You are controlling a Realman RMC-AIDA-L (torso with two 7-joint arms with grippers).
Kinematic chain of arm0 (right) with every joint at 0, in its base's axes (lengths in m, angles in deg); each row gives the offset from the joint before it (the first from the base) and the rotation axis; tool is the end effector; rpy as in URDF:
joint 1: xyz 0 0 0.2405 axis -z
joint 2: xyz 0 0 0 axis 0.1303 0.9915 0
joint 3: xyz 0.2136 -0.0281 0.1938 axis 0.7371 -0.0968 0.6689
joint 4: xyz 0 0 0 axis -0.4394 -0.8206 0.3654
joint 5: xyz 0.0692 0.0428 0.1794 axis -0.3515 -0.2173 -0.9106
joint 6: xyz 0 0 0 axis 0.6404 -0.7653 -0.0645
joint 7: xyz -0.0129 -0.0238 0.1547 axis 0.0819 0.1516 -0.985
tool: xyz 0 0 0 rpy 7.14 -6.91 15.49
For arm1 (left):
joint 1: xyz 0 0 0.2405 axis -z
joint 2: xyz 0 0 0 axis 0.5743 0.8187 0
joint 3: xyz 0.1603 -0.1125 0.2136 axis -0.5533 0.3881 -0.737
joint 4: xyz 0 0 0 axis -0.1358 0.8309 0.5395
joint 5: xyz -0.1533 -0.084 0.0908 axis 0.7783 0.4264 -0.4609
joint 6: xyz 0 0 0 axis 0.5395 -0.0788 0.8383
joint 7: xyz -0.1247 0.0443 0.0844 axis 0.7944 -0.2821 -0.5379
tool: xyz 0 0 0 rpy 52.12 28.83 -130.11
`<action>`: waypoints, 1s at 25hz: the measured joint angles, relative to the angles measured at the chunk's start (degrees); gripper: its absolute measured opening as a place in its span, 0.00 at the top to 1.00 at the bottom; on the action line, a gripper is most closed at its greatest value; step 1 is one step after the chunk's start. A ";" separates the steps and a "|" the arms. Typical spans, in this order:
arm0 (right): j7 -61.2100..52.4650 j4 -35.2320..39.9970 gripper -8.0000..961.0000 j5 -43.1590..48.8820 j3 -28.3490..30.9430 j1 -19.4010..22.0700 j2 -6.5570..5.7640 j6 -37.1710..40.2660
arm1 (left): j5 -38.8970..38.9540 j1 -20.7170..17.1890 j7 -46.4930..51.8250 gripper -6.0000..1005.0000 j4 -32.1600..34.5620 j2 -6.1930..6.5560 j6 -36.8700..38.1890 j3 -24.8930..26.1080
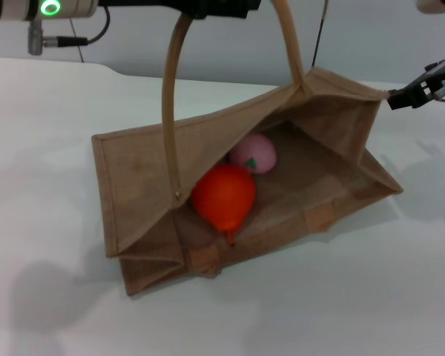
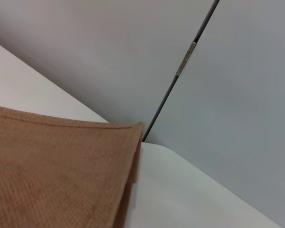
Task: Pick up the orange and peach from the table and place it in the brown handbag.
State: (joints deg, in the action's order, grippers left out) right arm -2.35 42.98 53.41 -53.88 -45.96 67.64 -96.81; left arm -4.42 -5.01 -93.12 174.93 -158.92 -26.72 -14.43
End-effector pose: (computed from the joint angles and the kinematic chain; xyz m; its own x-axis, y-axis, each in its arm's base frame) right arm 0.1973 0.4470 0.0144 0.8259 -0.5634 -0.0205 -0.3672 -0.5099 -0.7779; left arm -0.1176 0.3984 0.0610 0.8618 0.1656 0.4794 0.4077 -0.7884 -0.4606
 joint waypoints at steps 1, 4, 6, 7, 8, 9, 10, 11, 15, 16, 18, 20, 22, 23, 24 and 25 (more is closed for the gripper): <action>0.00 -0.01 0.19 0.00 0.00 -0.01 0.00 -0.02 | -0.50 -0.03 0.30 0.12 -0.22 0.01 -0.14 0.03; 0.00 -0.03 0.19 0.00 0.00 -0.07 0.00 -0.09 | -1.45 -0.06 0.65 0.12 -1.03 0.02 -0.55 0.05; 0.00 -0.03 0.19 0.01 0.00 -0.14 0.00 -0.13 | -2.20 -0.07 0.72 0.12 -1.79 0.03 -0.83 0.07; 0.00 -0.06 0.19 0.01 0.00 -0.21 0.00 -0.16 | -2.74 -0.04 0.80 0.12 -2.31 0.03 -1.21 0.08; 0.00 -0.14 0.19 0.00 0.00 -0.33 0.00 -0.19 | -3.70 0.11 1.03 0.12 -3.18 0.03 -2.25 0.10; 0.00 -0.38 0.19 0.00 0.00 -0.52 0.00 -0.20 | -3.70 0.11 1.03 0.12 -3.18 0.03 -2.25 0.10; 0.00 -0.71 0.19 0.00 0.00 -0.79 0.00 -0.20 | -4.17 0.18 1.17 0.13 -3.61 0.03 -2.74 0.12; 0.00 -1.25 0.19 0.00 0.00 -1.09 0.01 -0.24 | -4.72 0.25 1.26 0.13 -4.15 0.03 -3.38 0.14; 0.00 -2.19 0.19 0.00 0.00 -1.57 0.00 -0.45 | -5.18 0.43 0.98 0.13 -5.84 0.04 -5.82 0.10; 0.00 -2.21 0.19 0.00 0.00 -1.58 0.00 -0.50 | -5.11 0.58 0.78 0.13 -5.93 0.03 -6.50 0.00; 0.00 -2.22 0.19 0.00 0.00 -1.59 0.00 -0.52 | -5.05 0.85 0.57 0.13 -6.01 -0.03 -7.61 -0.04; 0.00 -2.19 0.19 0.00 0.00 -1.60 0.00 -0.50 | -4.77 0.74 0.02 0.13 -5.87 -0.12 -7.17 0.05; 0.00 -1.92 0.19 0.00 0.01 -1.59 0.00 -0.31 | -4.21 0.38 -0.63 0.13 -5.56 -0.19 -6.01 0.16; 0.00 -1.71 0.19 0.00 0.03 -1.57 0.00 -0.16 | -3.85 0.16 -0.89 0.13 -5.35 -0.20 -5.04 0.19; 0.00 -1.49 0.19 0.00 0.09 -1.52 0.00 0.03 | -3.61 -0.14 -0.97 0.13 -5.12 -0.21 -3.94 0.22; -0.01 -1.26 0.19 0.00 0.09 -1.42 0.03 0.41 | -3.50 -0.63 -1.36 0.12 -4.84 -0.24 -2.41 0.12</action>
State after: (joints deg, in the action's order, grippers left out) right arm -2.36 41.72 53.40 -53.79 -47.38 67.67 -96.40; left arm -7.92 -5.64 -94.49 170.09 -159.16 -29.13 -14.31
